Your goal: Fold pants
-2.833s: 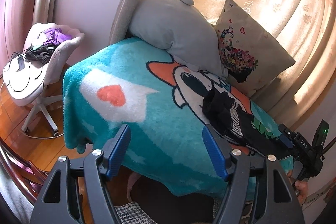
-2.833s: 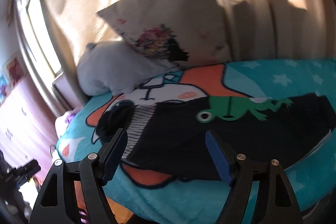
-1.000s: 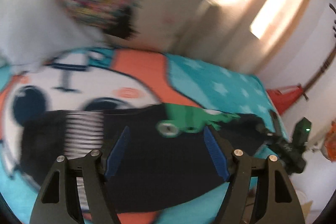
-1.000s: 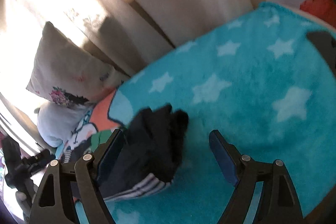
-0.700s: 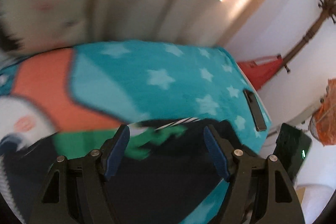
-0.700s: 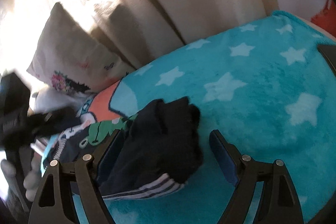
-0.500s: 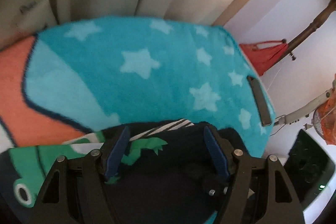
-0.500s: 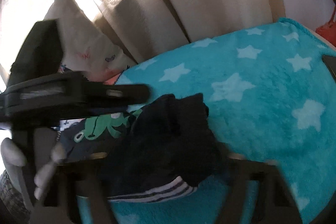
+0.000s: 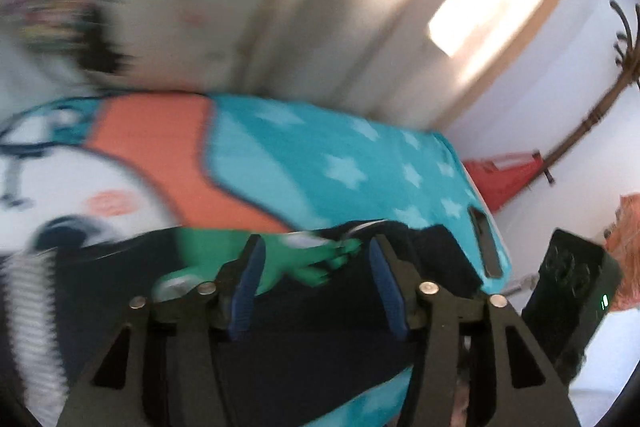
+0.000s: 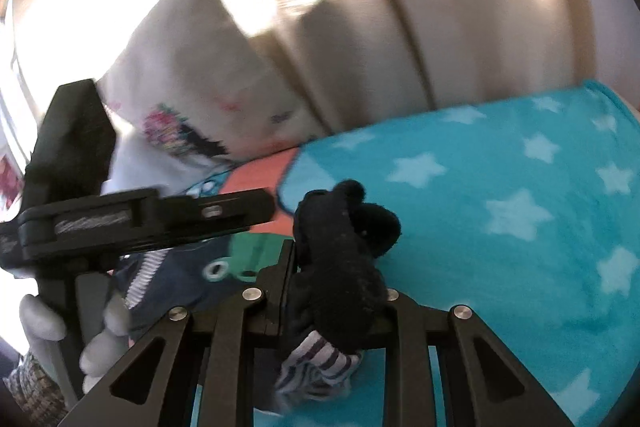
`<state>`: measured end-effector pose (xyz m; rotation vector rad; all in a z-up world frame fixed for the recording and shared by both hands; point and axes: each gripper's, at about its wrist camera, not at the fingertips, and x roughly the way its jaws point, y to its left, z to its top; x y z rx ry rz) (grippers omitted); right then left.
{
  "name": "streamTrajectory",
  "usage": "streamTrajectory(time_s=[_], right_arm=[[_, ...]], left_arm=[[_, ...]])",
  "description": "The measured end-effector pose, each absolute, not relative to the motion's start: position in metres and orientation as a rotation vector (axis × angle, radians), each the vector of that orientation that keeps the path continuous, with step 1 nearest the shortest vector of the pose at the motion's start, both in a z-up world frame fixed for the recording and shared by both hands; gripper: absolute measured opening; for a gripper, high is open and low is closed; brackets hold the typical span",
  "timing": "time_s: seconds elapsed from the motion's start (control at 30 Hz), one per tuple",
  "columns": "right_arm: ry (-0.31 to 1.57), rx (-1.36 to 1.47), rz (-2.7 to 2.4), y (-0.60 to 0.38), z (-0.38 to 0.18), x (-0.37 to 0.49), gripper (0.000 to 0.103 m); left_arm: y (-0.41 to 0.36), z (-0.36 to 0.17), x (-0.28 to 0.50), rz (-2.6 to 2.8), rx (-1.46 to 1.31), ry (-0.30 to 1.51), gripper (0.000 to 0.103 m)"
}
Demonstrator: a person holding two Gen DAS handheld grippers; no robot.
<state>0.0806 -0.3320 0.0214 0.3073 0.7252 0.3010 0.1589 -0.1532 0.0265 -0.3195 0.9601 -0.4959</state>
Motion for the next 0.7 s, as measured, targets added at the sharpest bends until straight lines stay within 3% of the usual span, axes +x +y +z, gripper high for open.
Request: streamTrajectory(time_s=[0.27, 0.3, 0.4, 0.43, 0.7], right_arm=[[0.827, 0.173, 0.408, -0.237, 0.003, 0.104, 0.027], [0.846, 0.162, 0.415, -0.229, -0.003, 0.107, 0.032], [0.895, 0.146, 0.459, -0.207, -0.018, 0.109, 0.068], [0.888, 0.122, 0.465, -0.201, -0.015, 0.106, 0.075], [0.788, 0.217, 0.474, -0.225, 0.032, 0.092, 0.076]], left_arm=[[-0.035, 0.024, 0.093, -0.234, -0.362, 0.862, 0.061], [-0.024, 0.022, 0.089, -0.211, -0.37, 0.857, 0.061], [0.011, 0.016, 0.079, -0.14, -0.41, 0.839, 0.065], [0.021, 0.014, 0.076, -0.116, -0.432, 0.835, 0.065], [0.096, -0.015, 0.065, 0.008, -0.618, 0.848, 0.066]])
